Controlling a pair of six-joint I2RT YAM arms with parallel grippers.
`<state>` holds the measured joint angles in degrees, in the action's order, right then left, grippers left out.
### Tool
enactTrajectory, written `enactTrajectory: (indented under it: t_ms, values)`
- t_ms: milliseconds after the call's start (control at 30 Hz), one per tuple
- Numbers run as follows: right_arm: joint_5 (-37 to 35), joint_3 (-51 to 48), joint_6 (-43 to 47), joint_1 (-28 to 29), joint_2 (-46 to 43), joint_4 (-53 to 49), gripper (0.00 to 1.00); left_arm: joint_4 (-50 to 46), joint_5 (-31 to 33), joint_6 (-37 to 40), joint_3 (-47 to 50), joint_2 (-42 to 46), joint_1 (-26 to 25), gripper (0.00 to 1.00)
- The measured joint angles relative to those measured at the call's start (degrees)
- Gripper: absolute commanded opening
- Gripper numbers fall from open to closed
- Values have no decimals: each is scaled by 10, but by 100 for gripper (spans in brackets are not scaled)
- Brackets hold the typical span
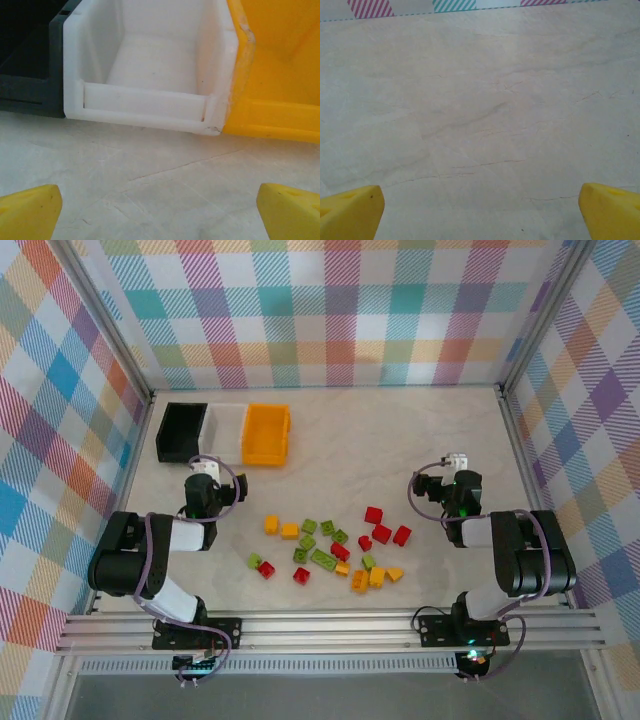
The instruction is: Sort the legos into containers by color
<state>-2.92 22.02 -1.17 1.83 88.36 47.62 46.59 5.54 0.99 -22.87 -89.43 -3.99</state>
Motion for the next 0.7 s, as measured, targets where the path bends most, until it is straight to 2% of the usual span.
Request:
enactTrajectory:
  t_ms: [700]
  values:
    - [0,0,0,0,0,0,100,0,-5,2,0,0,0,100]
